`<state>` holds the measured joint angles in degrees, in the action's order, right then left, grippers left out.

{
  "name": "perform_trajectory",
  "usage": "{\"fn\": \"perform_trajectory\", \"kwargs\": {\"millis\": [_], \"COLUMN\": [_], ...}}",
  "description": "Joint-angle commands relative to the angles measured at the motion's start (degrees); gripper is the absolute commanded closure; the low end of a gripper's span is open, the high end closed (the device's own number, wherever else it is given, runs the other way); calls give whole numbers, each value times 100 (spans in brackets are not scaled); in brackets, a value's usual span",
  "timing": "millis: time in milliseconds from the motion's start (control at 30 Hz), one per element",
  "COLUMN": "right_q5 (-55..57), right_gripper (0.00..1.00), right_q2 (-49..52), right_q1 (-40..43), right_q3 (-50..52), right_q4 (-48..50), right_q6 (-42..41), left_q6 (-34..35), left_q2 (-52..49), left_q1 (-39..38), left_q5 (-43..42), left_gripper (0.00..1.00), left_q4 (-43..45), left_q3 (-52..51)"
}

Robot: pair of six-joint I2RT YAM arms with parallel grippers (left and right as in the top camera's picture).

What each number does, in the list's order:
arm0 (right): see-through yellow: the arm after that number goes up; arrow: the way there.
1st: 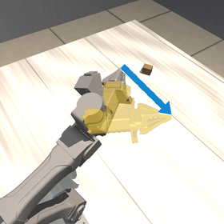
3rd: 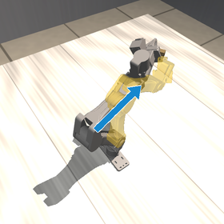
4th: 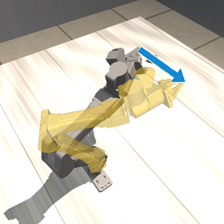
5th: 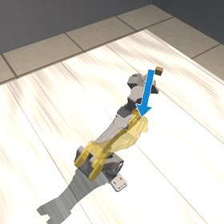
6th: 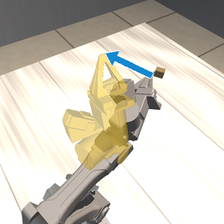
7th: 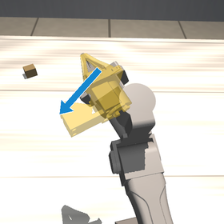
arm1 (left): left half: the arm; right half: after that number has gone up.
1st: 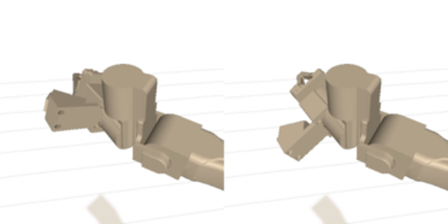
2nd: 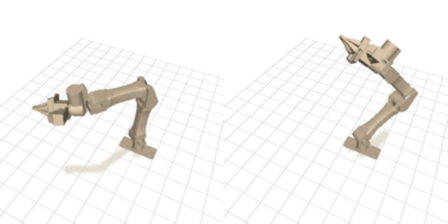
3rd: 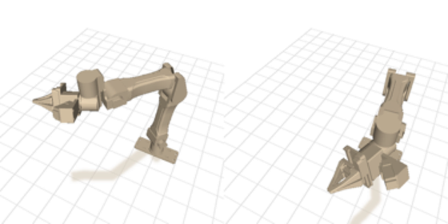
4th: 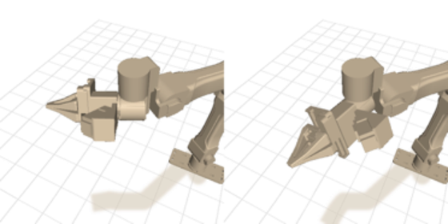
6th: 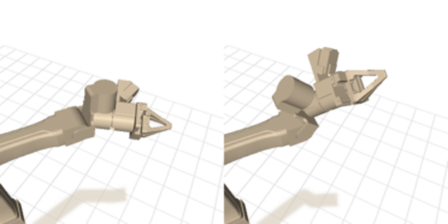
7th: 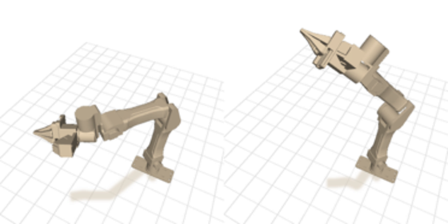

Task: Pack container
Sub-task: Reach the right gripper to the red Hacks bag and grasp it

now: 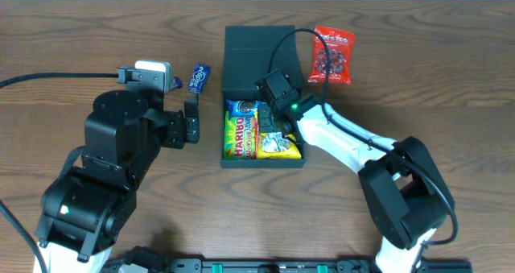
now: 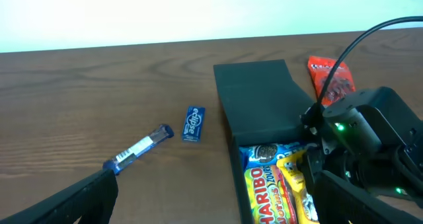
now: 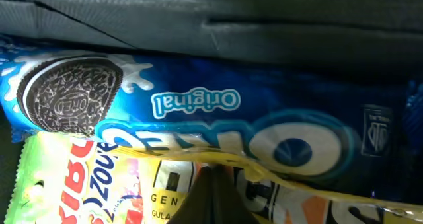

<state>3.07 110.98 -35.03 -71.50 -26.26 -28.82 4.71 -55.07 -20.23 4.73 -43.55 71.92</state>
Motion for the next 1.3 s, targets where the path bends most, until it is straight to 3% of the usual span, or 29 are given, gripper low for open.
{"fn": "perform_trajectory", "kwargs": {"millis": [0, 367, 600, 633, 700, 767, 800, 867, 1033, 1267], "right_q5": [-120, 236, 730, 737, 741, 741, 741, 667, 560, 697], "right_gripper": [99, 99, 98, 91, 39, 16, 10, 1, 1, 1], "right_q2": [260, -1027, -1235, -1189, -1029, -844, -743, -555, 9, 927], "right_q1": [57, 334, 1370, 1547, 1954, 2186, 2258, 2347, 2376, 2415], "right_q3": [0, -201, -199, -197, -195, -195, -195, -195, -195, -199], "right_q4": [-57, 317, 881, 946, 1263, 1547, 1670, 1934, 2632, 3099], "right_q6": [195, 236, 404, 404, 407, 431, 446, 603, 1296, 1305], "left_q6": [61, 59, 46, 46, 46, 46, 44, 46, 46, 46], "left_q2": [20, 20, 9, 9, 7, 7, 7, 7, 7, 7], "left_q1": [39, 39, 39, 39, 39, 39, 39, 39, 39, 39], "left_q5": [20, 39, 39, 39, 39, 39, 39, 39, 39, 39], "left_gripper": [5, 5, 5, 5, 5, 5, 5, 5, 5, 5], "left_q4": [-13, -11, -13, -13, -11, -11, -11, -11, -11, -11], "left_q3": [72, 72, 72, 72, 72, 72, 72, 72, 72, 72]}}
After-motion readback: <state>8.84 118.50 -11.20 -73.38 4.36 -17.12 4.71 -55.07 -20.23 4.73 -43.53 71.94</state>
